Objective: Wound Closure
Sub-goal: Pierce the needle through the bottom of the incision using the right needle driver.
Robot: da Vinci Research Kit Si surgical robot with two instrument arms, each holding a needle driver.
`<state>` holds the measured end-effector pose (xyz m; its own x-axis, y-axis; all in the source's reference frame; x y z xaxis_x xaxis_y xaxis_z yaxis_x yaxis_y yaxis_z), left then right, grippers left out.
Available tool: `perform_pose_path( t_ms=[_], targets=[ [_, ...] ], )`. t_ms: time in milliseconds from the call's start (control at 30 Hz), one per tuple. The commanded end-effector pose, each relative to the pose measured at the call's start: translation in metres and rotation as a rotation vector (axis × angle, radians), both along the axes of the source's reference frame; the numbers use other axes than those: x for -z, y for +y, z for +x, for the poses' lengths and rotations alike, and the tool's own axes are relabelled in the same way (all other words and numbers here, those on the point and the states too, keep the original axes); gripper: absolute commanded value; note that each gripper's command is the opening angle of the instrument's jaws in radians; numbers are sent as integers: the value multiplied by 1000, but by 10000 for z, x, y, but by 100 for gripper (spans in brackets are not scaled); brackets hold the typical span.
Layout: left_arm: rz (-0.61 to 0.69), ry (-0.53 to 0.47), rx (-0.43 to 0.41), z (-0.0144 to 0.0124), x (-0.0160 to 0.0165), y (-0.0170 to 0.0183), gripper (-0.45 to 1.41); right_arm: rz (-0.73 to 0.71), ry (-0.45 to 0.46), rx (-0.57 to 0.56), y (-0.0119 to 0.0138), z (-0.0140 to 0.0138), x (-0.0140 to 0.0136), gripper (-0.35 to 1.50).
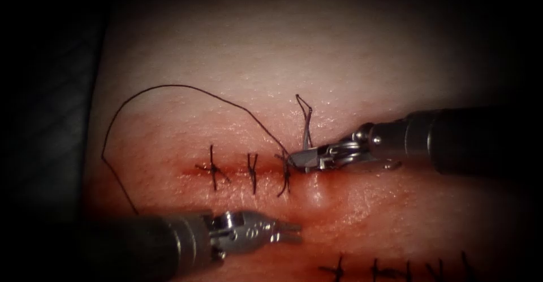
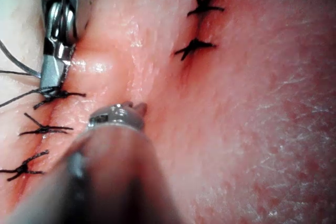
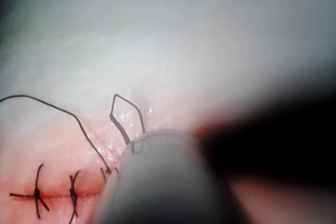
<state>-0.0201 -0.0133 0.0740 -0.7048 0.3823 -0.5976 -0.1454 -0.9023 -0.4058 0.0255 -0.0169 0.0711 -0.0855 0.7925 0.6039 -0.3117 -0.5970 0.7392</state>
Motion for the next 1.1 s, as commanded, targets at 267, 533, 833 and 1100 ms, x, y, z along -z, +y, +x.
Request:
perform_pose_path(
  t_ms=[267,533,833,1100],
  targets=[
    [0,-1,-1,-4,-4,-1,-8,57,21,67,-19,7,5,-35],
    [3,-3,-2,-3,-3,0,-8,64,17,103,-41,2,34,-35],
    [4,-3,-2,-2,0,-1,-10,-401,32,45,12,-8,-15,34],
    [-27,-28,-15,-2,6,3,-7,-685,29,-21,66,-39,-68,138]
  ],
)
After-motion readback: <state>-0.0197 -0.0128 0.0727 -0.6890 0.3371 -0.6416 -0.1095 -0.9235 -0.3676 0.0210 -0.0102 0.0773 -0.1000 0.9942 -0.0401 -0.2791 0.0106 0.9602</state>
